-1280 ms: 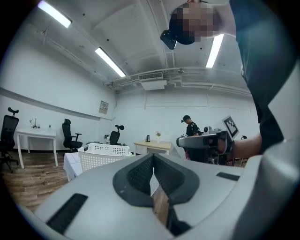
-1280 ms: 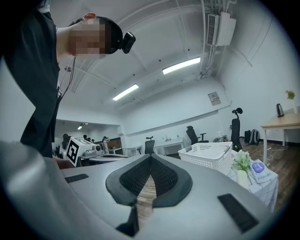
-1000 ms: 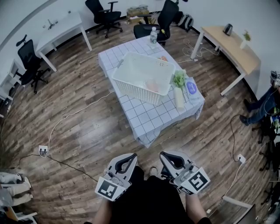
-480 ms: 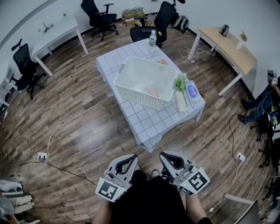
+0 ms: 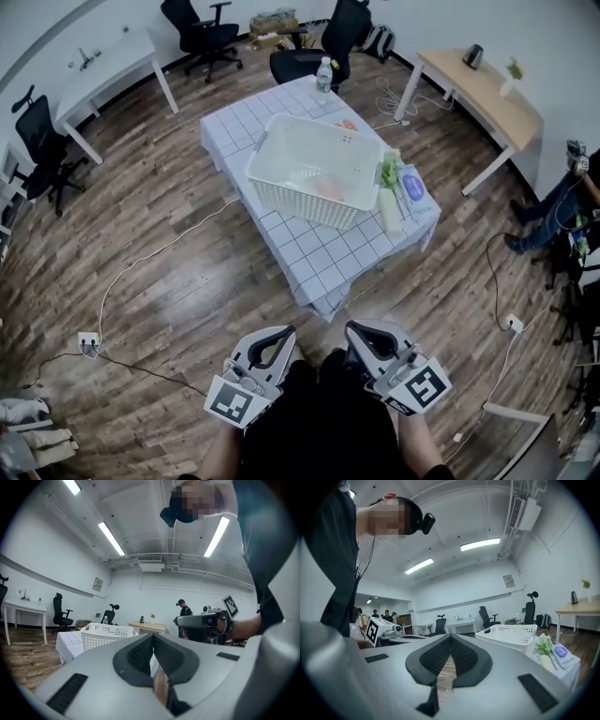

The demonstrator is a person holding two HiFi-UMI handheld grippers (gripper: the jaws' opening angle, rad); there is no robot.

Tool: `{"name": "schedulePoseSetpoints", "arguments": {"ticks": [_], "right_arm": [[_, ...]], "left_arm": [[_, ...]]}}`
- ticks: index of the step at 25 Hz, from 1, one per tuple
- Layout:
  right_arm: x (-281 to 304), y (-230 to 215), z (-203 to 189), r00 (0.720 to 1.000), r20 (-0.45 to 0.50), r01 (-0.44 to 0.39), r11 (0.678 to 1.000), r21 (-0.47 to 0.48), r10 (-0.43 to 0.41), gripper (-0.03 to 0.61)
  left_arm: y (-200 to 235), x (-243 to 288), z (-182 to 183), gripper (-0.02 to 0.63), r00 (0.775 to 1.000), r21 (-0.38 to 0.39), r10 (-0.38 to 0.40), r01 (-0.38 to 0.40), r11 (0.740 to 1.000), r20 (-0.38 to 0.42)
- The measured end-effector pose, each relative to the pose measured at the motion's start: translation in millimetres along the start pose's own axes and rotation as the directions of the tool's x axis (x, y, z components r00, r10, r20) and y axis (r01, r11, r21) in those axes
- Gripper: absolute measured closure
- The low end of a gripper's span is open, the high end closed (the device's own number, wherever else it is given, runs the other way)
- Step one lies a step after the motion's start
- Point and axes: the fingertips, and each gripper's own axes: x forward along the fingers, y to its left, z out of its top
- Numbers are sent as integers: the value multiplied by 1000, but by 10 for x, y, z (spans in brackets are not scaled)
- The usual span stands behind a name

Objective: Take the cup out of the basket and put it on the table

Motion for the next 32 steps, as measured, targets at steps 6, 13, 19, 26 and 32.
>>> {"name": "schedulePoseSetpoints", "arguments": {"ticks": [6,13,19,26,32], "right_arm": [[150,45,28,1000,-1,-6,1000,-12,6,555],[262,-102,37,1000,-3,-22,1000,-9,22,555],[330,-369,115,999,10,-36,999,-5,36,555],[399,-763,191,999,16,-47,999,3,47,555],[430,-1177,257,998,20,-58,998,8,58,555]], "left_arm": [[98,-1,17,604,1000,1,-16,16,1000,-4],[202,122,41,606,1000,-9,-5,5,1000,-3],[230,385,109,604,1000,-2,-10,10,1000,-7],[323,779,186,606,1000,-4,-5,5,1000,-25],[429,1168,233,604,1000,11,9,-8,1000,-30]]}}
